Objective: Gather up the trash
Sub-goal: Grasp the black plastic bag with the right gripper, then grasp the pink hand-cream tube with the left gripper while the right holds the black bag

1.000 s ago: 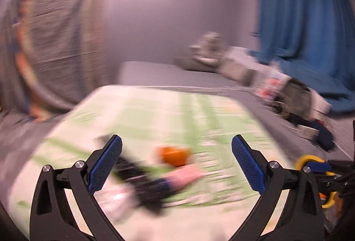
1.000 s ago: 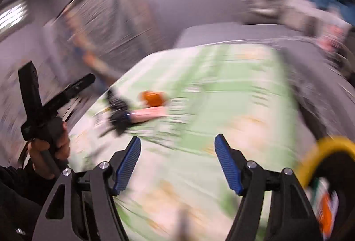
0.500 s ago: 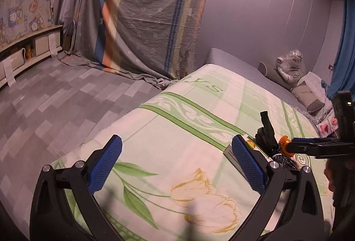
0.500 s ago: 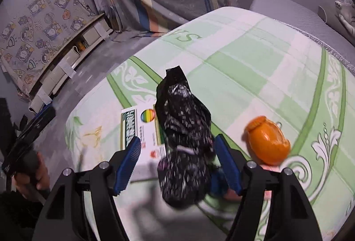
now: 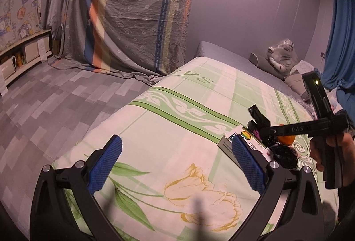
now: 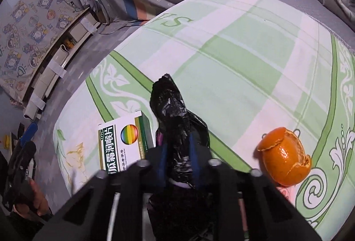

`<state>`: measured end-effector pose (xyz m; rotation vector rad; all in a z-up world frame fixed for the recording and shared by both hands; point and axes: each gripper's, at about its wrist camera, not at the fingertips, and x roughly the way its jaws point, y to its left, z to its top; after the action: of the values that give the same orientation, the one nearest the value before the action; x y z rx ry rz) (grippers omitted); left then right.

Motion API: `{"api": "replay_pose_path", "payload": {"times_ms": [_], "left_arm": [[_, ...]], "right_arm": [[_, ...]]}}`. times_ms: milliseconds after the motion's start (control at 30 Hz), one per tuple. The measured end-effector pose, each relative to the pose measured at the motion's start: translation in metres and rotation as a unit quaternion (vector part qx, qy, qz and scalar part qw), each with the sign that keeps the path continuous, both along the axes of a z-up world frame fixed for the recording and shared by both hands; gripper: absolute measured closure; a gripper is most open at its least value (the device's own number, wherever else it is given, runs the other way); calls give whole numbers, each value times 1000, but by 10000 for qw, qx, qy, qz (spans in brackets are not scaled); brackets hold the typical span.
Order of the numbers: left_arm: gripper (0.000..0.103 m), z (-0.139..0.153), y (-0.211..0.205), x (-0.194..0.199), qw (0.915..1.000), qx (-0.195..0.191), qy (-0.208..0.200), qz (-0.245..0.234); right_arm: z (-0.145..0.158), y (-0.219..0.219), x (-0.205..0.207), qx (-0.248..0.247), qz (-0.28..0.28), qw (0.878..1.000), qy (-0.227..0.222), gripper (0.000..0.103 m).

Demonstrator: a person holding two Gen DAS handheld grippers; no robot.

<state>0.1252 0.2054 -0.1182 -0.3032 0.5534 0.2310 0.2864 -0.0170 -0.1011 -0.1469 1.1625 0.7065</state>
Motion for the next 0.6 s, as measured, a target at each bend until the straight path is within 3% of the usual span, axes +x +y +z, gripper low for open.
{"api": "replay_pose_path", "payload": {"times_ms": [100, 300, 400, 500, 600], "left_arm": [[8, 1, -11, 2, 9996, 199, 19, -212], [8, -2, -48, 20, 9905, 674, 65, -1199], [8, 2, -73, 28, 9793, 950, -30, -1785], [8, 6, -102, 37, 9611, 1309, -95, -2430], [8, 5, -125, 52, 9412, 1328, -30, -3108]], "right_arm": [[10, -16, -1, 257, -138, 9996, 26, 98], [42, -64, -14, 1095, -338, 9934, 73, 99], [61, -96, -31, 1574, -437, 9866, -3, 99], [81, -135, -51, 2024, -593, 9774, -173, 99], [100, -179, -75, 2510, -751, 9644, -349, 98]]}}
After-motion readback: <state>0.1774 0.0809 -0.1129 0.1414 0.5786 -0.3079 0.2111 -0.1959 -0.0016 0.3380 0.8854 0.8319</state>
